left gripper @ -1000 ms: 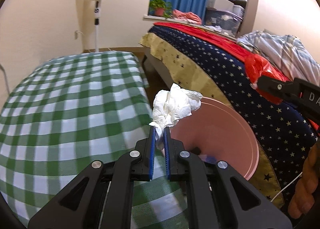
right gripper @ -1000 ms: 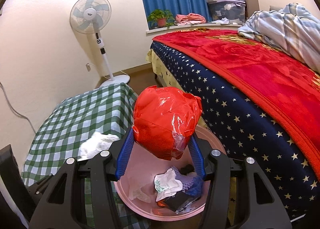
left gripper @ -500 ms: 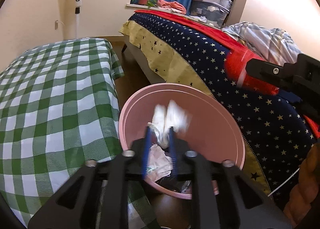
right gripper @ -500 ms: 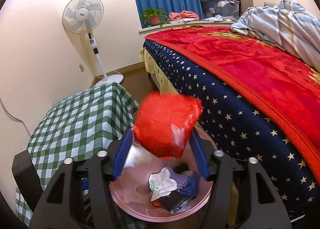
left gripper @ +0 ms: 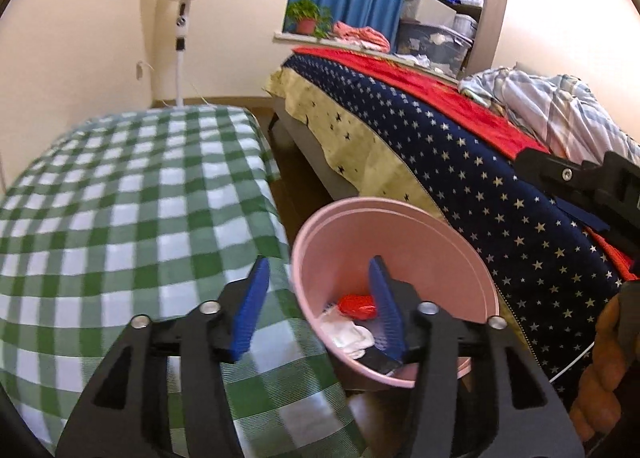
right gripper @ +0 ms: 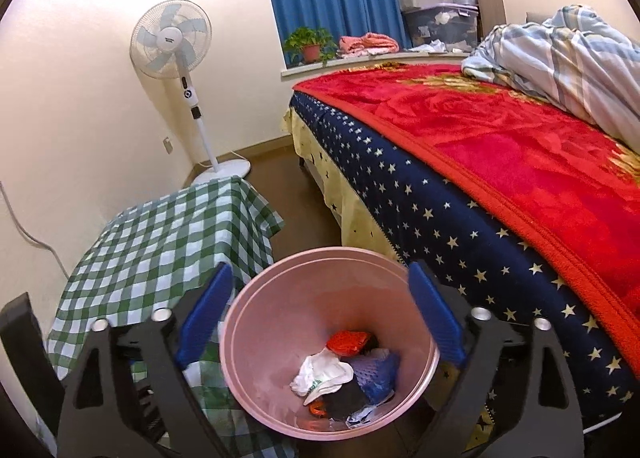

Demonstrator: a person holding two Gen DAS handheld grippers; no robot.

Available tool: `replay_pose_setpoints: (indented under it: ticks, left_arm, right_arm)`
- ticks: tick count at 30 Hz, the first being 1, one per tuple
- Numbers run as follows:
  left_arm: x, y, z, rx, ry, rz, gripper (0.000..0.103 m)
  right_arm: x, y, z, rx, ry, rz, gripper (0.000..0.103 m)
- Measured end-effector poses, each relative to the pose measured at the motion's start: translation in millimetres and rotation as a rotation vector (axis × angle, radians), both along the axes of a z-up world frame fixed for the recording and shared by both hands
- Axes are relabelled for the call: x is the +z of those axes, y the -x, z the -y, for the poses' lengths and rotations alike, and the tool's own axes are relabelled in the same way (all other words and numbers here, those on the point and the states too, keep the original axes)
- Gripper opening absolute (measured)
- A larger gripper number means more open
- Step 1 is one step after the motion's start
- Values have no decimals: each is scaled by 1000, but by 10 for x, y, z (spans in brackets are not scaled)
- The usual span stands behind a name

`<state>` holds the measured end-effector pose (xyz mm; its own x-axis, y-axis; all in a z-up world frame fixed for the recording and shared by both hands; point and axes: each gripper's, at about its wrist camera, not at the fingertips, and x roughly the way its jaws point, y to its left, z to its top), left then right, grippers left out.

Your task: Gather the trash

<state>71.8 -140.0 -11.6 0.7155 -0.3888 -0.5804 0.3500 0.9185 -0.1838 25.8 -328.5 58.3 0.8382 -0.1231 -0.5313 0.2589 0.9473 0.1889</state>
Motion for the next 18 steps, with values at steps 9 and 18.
replay_pose_setpoints:
  ticks: [9,18]
  left_arm:
    - [400,382,-447,127,-15,88,93]
    - [770,921,-820,195,-32,143,95]
  right_arm:
    - [170,148,-167,83,-8,36,98]
    - [233,419,-345,96,38,33,98]
